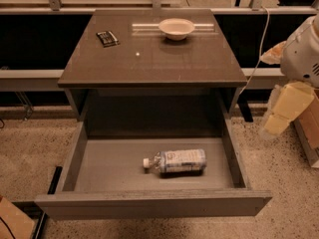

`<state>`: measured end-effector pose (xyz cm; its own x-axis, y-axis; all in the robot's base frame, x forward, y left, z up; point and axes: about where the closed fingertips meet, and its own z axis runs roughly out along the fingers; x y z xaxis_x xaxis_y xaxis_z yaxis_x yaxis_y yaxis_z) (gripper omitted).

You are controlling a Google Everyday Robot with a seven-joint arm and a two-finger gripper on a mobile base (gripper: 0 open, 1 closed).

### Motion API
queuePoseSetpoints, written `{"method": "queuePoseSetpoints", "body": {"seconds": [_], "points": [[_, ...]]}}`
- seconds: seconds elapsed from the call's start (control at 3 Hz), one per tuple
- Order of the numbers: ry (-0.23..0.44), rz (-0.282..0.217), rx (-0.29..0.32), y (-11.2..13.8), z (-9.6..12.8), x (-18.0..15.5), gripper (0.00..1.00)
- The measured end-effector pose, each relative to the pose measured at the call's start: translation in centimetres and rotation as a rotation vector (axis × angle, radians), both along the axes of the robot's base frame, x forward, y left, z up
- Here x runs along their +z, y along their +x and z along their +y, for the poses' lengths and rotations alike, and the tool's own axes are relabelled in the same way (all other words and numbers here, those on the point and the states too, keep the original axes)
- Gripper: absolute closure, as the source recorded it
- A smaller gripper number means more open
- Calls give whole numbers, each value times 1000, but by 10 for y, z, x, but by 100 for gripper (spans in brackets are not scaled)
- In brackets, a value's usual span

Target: Pick blue plastic bottle from top drawer and place on counter

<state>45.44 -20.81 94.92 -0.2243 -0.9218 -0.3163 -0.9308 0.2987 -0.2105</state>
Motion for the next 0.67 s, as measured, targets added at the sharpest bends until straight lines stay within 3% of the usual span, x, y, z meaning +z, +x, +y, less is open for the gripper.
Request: {"method": "queuePoseSetpoints", "body": {"seconds": [0.33,0.67], "points": [[84,11,4,16,10,-24,0],[91,11,4,18,11,-25,0]]}}
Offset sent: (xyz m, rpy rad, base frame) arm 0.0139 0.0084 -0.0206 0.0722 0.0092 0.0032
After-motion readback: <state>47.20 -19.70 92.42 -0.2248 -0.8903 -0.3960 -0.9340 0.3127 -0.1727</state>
